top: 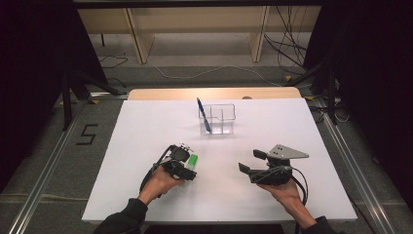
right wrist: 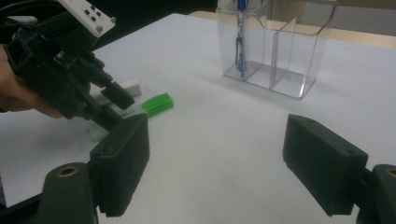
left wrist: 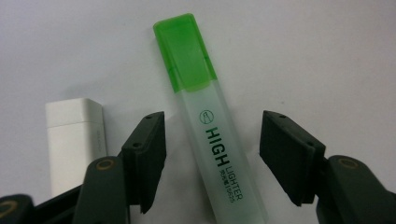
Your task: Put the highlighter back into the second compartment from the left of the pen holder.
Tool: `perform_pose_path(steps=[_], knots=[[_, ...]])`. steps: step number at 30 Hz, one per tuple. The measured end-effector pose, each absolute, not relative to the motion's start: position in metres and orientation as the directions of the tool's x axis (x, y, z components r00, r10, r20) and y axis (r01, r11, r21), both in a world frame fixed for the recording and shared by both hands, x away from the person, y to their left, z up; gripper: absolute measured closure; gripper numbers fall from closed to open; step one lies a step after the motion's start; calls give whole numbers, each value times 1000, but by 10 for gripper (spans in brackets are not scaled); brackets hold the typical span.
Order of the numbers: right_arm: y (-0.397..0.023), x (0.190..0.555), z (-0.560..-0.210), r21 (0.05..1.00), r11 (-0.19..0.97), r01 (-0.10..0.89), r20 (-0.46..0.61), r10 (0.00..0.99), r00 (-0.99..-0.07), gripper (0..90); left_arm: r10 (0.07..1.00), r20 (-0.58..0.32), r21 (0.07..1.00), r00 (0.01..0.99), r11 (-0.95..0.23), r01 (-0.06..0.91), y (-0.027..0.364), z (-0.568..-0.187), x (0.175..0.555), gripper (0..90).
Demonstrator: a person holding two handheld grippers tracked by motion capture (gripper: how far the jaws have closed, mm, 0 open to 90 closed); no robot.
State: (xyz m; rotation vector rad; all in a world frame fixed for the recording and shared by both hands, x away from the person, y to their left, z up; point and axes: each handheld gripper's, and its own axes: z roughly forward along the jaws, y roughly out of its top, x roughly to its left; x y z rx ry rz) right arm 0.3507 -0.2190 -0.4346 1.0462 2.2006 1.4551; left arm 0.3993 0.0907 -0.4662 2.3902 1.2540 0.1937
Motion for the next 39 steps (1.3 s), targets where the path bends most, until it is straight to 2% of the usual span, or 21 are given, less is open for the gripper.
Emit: perform_pose_path(steps=[7, 10, 21, 26, 34, 39], knots=[[-219, 351, -435, 885, 221, 409, 140, 711, -689, 238, 810, -70, 429, 582, -502, 751, 90, -469, 401, 436], [-219, 351, -435, 886, 220, 409, 141, 712, -688, 238, 806, -66, 432, 588, -508, 745, 89, -469, 401, 492], [-219, 352, -436, 882, 227, 412, 135, 716, -685, 242, 799, -21, 431, 601, -535, 726, 86, -469, 399, 566], [-219, 351, -435, 885, 227, 407, 132, 715, -686, 243, 797, -6, 434, 604, -543, 719, 83, -468, 398, 641], [-218, 351, -435, 883, 228, 410, 134, 715, -686, 243, 793, -21, 439, 609, -540, 718, 84, -468, 397, 657], [-219, 351, -434, 889, 223, 400, 132, 712, -690, 243, 797, -62, 484, 601, -502, 716, 89, -468, 398, 658]])
